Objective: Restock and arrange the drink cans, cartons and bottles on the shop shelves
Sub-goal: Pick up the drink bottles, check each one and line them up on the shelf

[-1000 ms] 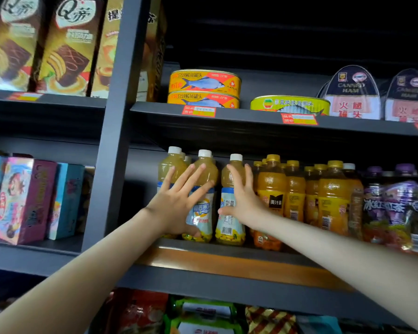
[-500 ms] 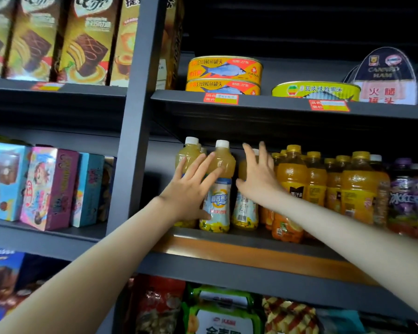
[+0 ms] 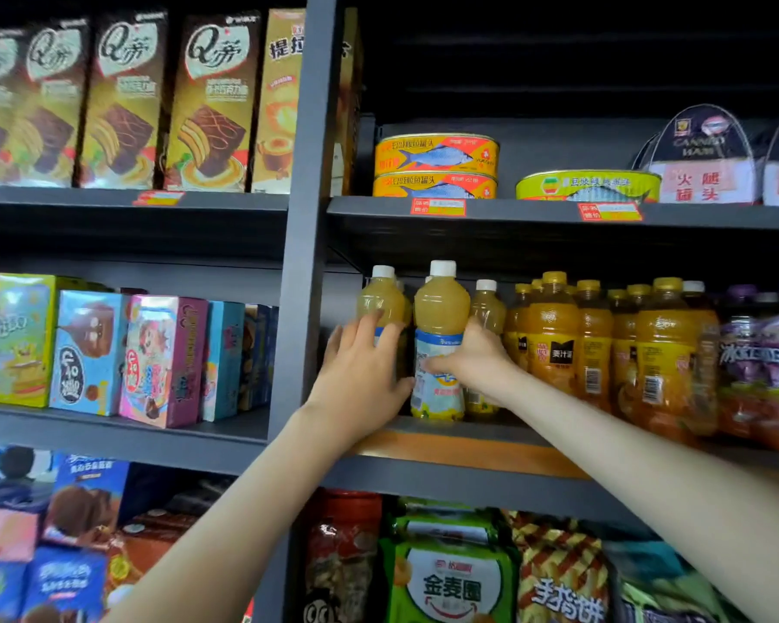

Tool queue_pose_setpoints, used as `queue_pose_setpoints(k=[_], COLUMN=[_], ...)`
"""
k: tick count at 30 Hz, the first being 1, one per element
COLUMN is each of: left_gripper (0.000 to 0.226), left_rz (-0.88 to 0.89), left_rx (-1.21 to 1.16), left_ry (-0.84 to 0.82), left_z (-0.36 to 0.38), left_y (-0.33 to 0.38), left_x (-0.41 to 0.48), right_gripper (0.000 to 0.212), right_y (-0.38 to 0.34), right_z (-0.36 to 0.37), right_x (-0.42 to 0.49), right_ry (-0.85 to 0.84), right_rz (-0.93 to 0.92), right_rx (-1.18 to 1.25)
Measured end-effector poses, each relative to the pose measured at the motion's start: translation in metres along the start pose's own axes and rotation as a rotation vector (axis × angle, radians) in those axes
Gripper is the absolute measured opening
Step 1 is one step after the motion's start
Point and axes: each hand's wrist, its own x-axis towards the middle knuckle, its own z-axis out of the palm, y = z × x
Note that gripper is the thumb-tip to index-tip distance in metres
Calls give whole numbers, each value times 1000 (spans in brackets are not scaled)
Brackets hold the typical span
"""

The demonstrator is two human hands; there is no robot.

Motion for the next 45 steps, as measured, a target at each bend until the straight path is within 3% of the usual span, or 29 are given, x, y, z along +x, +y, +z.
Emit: queue_pose_setpoints(k=[7, 12, 17, 20, 23, 26, 28, 30, 34, 36, 38, 40, 43, 45], left_gripper=[64, 65, 61, 61, 59, 48, 33, 23, 22, 30, 40, 40, 35, 45], left_rz=[30, 39, 21, -80, -221, -512, -694, -836, -920, -964, -1029, -1023, -935, -862], left_rx=[-308, -628, -919, -944, -938, -1143, -1243, -1336, -1424, -1446, -1474, -1459, -1304, -1212], left_ry=[138, 167, 97, -40, -330, -618, -731, -809, -952, -979, -1008, -1055, -1054, -1005], left_z=[3, -22, -46, -51, -42, -34, -32, -37, -47, -51, -59, -67, -78, -84], left_y=[37, 84, 143, 169, 185, 195, 200, 202, 200, 195, 189, 184, 174, 164], left_x=[-21, -61, -130, -184, -245, -309, -347, -377, -407, -412, -412, -410, -401, -395], right_gripper=[70, 61, 49, 45, 44, 41, 34, 41, 79, 73, 86, 90, 57, 48], right_y=[-4, -17, -3, 26, 67, 106, 122, 133, 141, 148, 151, 147, 131, 116], right_z=[-52, -95, -121, -116, -91, -64, -52, -45, -45, -49, -42, -27, -9, -6], right_x=[-71, -135, -226, -280, -335, -393, -431, -465, -500, -506, -508, -510, -511, -515], right_ry=[222, 257, 75, -98, -219, -347, -421, -492, -475, -449, -503, -506, -347, -285], right_rz=[-364, -404, -289, -136, 52, 223, 299, 312, 201, -46, -353, -520, -547, -289], right_rx=[17, 105, 223, 342, 428, 454, 409, 333, 81, -21, -250, -327, -188, 55])
